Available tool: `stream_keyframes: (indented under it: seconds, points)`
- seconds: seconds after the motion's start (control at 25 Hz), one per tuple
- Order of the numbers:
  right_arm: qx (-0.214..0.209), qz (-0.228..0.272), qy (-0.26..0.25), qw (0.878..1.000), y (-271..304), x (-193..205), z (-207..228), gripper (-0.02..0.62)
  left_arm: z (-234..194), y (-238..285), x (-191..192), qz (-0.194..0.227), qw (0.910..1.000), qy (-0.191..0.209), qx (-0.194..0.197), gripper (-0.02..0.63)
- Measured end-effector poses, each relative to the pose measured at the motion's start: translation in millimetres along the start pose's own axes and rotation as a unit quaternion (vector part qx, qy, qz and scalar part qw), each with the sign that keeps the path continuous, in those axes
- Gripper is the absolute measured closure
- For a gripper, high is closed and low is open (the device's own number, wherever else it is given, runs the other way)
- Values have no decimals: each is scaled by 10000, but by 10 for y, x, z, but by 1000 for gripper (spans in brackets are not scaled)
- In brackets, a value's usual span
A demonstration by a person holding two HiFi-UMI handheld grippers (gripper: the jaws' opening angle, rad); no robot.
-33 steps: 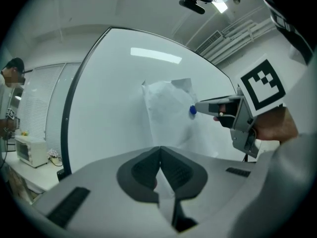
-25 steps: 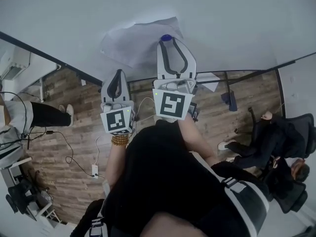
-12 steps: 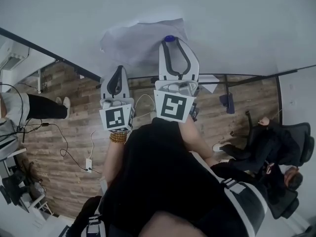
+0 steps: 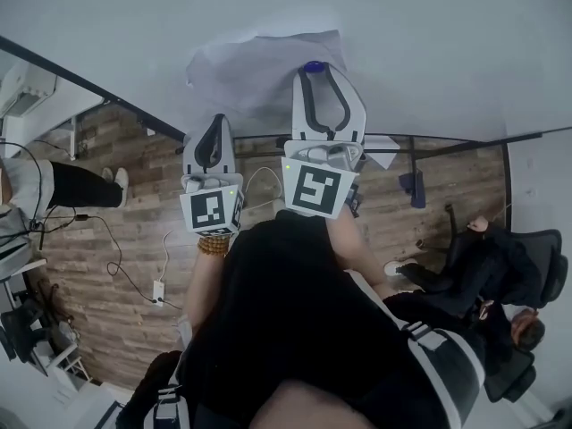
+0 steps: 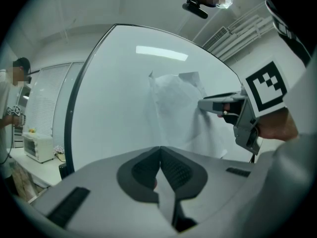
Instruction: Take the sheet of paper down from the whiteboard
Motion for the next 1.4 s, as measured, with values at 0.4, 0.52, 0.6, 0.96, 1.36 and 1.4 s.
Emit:
stream_keyframes:
  seconds: [0.4,0.52,0.6,0.96,1.36,1.4]
  points:
    - [1,111,275,9996,44,8,19,470,-18,-6,-47,218,9997,-74,-78,594]
    - [-8,143,287,9995,40,7,18,471,-3,15,-77,293,9995,-105,-23,594]
    - [6,179,347,9992,37,4,19,471,8,52,-86,316,9994,-107,12,592]
    - [-63,136,253,9996,27,5,22,471,44,169,-104,296,9992,-271,33,563]
    - [-112,83,156,9998,20,25,27,471,30,267,-125,358,9987,-365,22,546]
    - [-116,86,142,9998,21,21,28,471,30,280,-136,373,9986,-362,19,546]
Point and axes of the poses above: the fingertips, and each gripper's own axes: y forward along the fingers, z to its right, x out of its underside, the point moved 9 cm from there along -y, backward along the fingers, and after that the axes turned 6 degrees about y, right-handed, at the moved point
